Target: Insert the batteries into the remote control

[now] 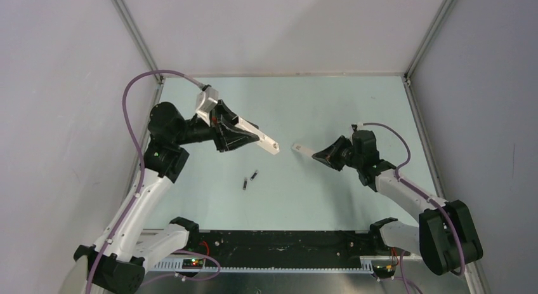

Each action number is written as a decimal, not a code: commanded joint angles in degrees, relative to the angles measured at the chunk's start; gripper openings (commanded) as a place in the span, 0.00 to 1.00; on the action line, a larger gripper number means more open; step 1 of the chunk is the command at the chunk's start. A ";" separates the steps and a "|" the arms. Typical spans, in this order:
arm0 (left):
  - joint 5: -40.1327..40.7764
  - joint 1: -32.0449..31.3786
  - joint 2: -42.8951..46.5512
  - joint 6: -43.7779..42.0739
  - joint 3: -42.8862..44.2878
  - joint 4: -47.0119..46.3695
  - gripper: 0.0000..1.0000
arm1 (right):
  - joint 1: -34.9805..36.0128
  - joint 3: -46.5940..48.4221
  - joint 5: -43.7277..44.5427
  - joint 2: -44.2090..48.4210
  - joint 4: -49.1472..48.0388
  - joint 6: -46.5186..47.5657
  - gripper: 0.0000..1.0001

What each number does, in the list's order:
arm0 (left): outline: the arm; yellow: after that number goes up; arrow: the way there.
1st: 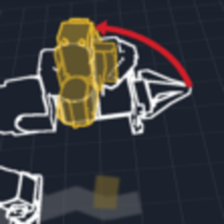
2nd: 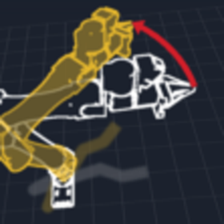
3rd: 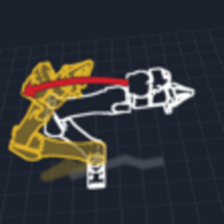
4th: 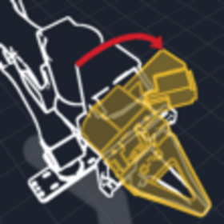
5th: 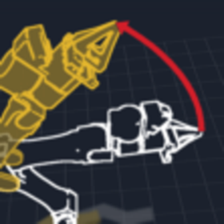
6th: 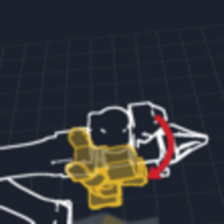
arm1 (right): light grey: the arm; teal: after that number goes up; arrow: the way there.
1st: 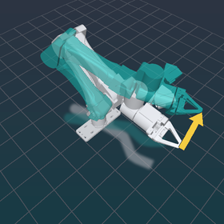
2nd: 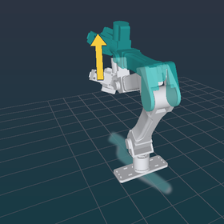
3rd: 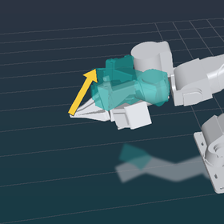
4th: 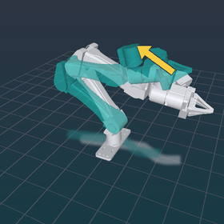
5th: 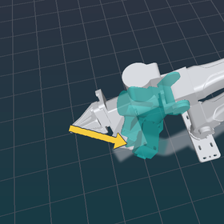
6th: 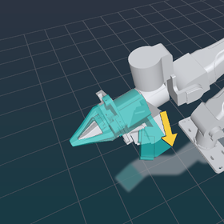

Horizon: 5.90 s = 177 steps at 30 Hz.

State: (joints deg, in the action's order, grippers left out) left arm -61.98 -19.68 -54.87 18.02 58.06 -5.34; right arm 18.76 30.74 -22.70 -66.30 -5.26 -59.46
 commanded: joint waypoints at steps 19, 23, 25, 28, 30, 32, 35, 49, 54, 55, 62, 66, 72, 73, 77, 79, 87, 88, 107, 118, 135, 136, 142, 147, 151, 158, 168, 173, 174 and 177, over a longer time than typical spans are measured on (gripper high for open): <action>0.68 0.35 1.48 1.85 -2.61 -0.90 0.00 | -0.66 -0.94 9.45 16.58 17.54 9.28 0.77; 0.02 0.27 1.23 3.57 -2.93 -0.90 0.00 | 1.32 3.41 -0.44 22.20 8.64 17.63 0.80; -0.73 0.26 1.01 4.83 -3.06 -0.85 0.00 | 3.89 8.22 -5.55 22.83 7.14 23.74 0.81; -2.27 0.18 0.49 7.45 -3.37 -0.81 0.00 | 10.71 16.74 -10.12 21.32 9.47 34.05 0.83; -3.06 0.02 -0.08 8.67 -3.50 -0.81 0.00 | 15.81 20.40 -9.58 19.87 10.78 39.28 0.84; -3.91 -0.46 -0.18 9.34 -3.87 -0.79 0.00 | 20.42 23.60 -8.33 18.22 11.01 43.11 0.85; -5.36 -1.62 0.31 9.30 -4.40 -0.81 0.00 | 24.75 26.83 -8.90 15.91 9.16 46.21 0.86; -10.86 -5.15 3.35 7.65 -5.28 -0.71 0.00 | 32.29 33.17 -14.52 7.53 12.78 53.31 0.87; -10.87 -5.27 3.21 7.45 -4.52 -0.72 0.00 | 33.37 34.02 -16.01 5.90 13.06 52.80 0.85; -10.88 -5.34 3.20 7.40 -4.36 -0.72 0.00 | 33.54 34.32 -16.07 5.60 13.38 52.85 0.85; -11.43 -5.96 3.13 6.99 -3.59 -0.72 0.00 | 34.49 35.37 -17.29 2.93 13.90 51.98 0.82; -11.50 -5.98 3.36 6.92 -3.58 -0.72 0.01 | 34.98 35.57 -16.45 2.04 13.89 51.95 0.82; -10.16 -5.99 3.32 6.93 -3.32 -0.72 0.02 | 35.18 35.77 -16.94 1.03 14.31 50.14 0.61; -9.56 -5.98 3.30 6.98 -2.98 -0.68 0.02 | 35.26 35.78 -16.92 0.94 14.46 50.05 0.56; -7.58 -5.98 3.24 7.43 -2.12 -0.81 0.02 | 35.33 35.83 -16.28 0.64 14.64 49.56 0.50; -7.12 -5.98 3.24 7.41 -1.94 -0.78 0.03 | 35.44 35.86 -16.10 0.41 14.43 49.19 0.49; -3.99 -5.99 3.99 7.37 -2.71 -0.75 0.29 | 35.71 36.84 -13.83 0.06 14.70 48.35 0.09; -2.64 -5.99 4.16 7.33 -2.88 -0.78 0.40 | 35.77 36.84 -13.28 0.37 14.63 48.24 0.07; 52.18 -10.87 10.59 29.09 -3.77 16.19 0.75 | 42.66 40.58 24.14 -4.60 13.20 50.55 0.01; 59.07 -14.96 8.57 32.94 -3.22 23.47 0.65 | 45.01 44.12 34.62 -9.13 17.65 51.41 0.01; 59.39 -15.83 6.18 32.20 -2.24 23.40 0.56 | 43.99 44.33 28.03 -10.91 17.77 45.83 0.02; 59.32 -15.87 6.16 32.11 -2.16 23.24 0.56 | 43.81 44.32 27.20 -10.97 17.67 44.85 0.02; 58.87 -15.87 6.27 31.90 -2.65 22.54 0.44 | 42.31 44.31 24.47 -11.28 17.01 41.89 0.02; 59.18 -15.89 6.25 31.54 -2.91 22.35 0.11 | 40.74 43.92 23.52 -11.90 17.88 39.42 0.17; 59.79 -15.91 6.15 29.97 -3.01 22.42 0.01 | 40.60 42.67 23.79 -9.55 17.00 40.36 0.77; 50.40 -11.58 5.63 18.37 -0.83 22.62 0.02 | 37.13 36.33 27.53 1.64 15.33 36.94 0.89; 43.07 -0.33 6.98 11.09 -1.76 24.10 0.09 | 32.76 31.36 34.85 -2.82 26.56 18.27 0.68; 43.56 0.60 8.10 8.73 -1.79 24.91 0.10 | 34.86 31.40 34.97 -12.89 24.18 9.05 0.52; 43.54 0.67 8.24 8.45 -1.85 25.04 0.10 | 35.03 31.40 34.20 -14.25 22.69 6.67 0.49; 43.82 0.69 9.80 7.28 -2.40 25.52 0.10 | 35.65 31.73 32.93 -21.56 20.79 1.64 0.46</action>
State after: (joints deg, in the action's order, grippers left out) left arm -17.04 -19.53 -47.75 28.82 54.22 20.84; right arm 53.36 62.22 10.11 -81.56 18.52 -47.46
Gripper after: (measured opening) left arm 0.314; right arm 0.472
